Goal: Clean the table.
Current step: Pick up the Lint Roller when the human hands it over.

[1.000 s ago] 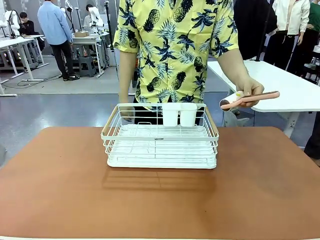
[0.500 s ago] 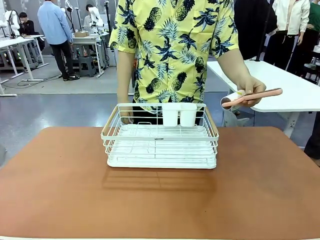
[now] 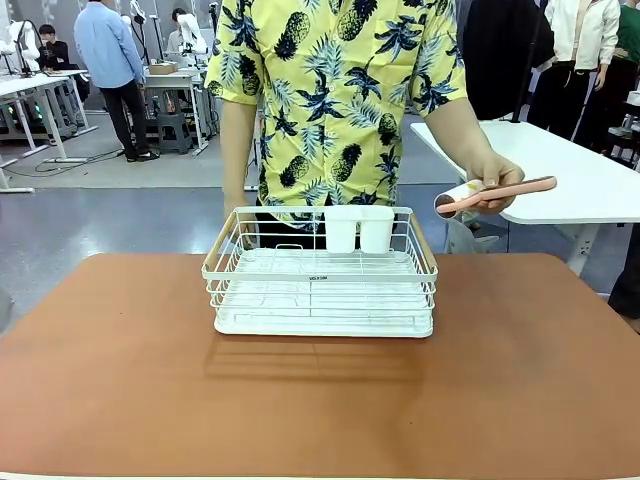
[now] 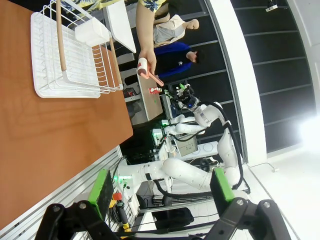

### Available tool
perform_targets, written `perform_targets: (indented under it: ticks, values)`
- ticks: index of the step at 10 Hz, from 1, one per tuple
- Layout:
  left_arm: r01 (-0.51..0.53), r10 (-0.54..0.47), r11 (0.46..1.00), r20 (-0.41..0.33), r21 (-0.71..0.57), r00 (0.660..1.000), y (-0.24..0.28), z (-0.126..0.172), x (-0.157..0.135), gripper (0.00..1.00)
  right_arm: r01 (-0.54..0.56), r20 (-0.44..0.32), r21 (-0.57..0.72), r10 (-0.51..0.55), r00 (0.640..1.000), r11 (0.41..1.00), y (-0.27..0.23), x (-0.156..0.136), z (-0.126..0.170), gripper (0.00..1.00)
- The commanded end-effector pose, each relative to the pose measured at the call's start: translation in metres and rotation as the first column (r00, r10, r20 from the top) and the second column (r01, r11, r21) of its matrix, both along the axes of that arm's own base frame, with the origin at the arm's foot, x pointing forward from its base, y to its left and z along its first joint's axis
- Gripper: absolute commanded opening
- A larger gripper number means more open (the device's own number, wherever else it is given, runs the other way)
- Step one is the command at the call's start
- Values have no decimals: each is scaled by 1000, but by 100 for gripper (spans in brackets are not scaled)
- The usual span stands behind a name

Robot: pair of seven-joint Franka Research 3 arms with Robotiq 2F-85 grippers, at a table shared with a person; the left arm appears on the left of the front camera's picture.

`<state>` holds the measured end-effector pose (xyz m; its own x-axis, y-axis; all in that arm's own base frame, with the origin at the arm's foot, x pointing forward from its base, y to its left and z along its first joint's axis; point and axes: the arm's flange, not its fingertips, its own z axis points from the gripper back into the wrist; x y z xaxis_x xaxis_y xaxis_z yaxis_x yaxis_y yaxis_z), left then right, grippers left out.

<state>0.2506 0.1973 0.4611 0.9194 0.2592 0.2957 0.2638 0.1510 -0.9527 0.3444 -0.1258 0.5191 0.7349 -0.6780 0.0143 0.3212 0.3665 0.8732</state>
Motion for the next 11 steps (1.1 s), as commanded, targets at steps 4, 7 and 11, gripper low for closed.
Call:
perform_targets:
  ticks: [4,7,11]
  values:
    - [4,-4,1000,10,-15,1000,2,1,-2,100,103,-76,-42,-106,991,994,91,6,-7,100]
    - [4,-4,1000,10,-15,1000,2,1,-2,100,128,-66,-7,-128,990,992,117,12,-25,100]
    - [4,-4,1000,10,-15,1000,2,1,-2,100,168,-13,-46,-169,985,985,141,17,-55,100]
